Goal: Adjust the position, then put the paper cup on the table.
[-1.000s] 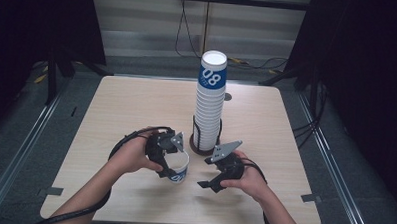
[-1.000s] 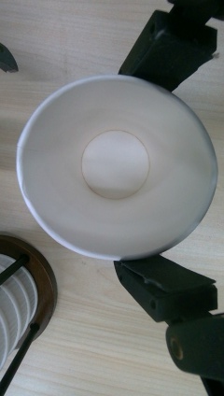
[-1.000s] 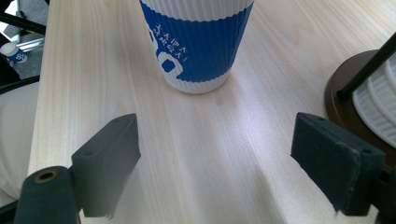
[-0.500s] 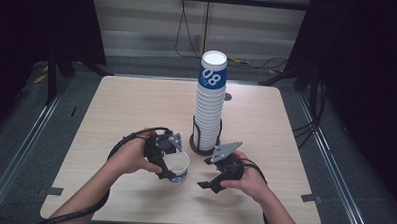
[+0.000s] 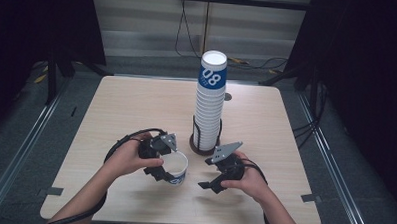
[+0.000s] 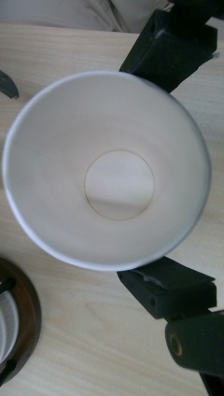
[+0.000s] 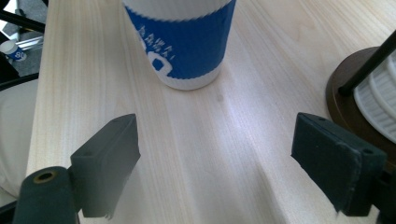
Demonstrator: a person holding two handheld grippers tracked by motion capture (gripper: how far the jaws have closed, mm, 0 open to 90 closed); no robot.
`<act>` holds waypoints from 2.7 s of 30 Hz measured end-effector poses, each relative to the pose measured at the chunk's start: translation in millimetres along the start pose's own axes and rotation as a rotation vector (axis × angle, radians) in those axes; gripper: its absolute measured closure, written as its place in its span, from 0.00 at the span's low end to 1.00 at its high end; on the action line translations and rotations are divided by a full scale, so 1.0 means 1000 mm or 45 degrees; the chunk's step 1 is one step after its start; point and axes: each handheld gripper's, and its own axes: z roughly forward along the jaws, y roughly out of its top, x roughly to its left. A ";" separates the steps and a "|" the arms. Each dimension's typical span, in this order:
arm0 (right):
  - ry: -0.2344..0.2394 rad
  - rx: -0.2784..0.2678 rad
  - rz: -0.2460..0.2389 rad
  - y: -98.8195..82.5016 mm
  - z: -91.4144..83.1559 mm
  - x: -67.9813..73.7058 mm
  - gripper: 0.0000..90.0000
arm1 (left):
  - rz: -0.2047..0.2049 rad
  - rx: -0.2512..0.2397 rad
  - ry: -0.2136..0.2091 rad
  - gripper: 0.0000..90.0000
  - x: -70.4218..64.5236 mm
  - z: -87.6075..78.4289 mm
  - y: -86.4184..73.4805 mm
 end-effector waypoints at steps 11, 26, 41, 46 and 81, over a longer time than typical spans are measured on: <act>0.008 0.001 -0.009 0.000 0.000 0.000 0.16 | -0.018 -0.045 -0.008 0.20 -0.001 0.003 -0.016; 0.009 -0.007 0.000 -0.002 -0.001 -0.001 0.16 | -0.080 -0.118 -0.006 0.20 -0.001 0.002 -0.041; -0.005 -0.010 0.012 -0.006 -0.007 -0.002 0.16 | -0.115 -0.148 -0.006 0.21 -0.001 0.001 -0.060; -0.005 -0.024 0.013 -0.004 -0.009 -0.003 0.16 | -0.116 -0.145 0.009 0.21 -0.001 -0.002 -0.066; -0.072 -0.056 0.101 -0.035 -0.036 -0.012 0.16 | -0.213 -0.272 0.012 0.20 0.005 -0.004 -0.116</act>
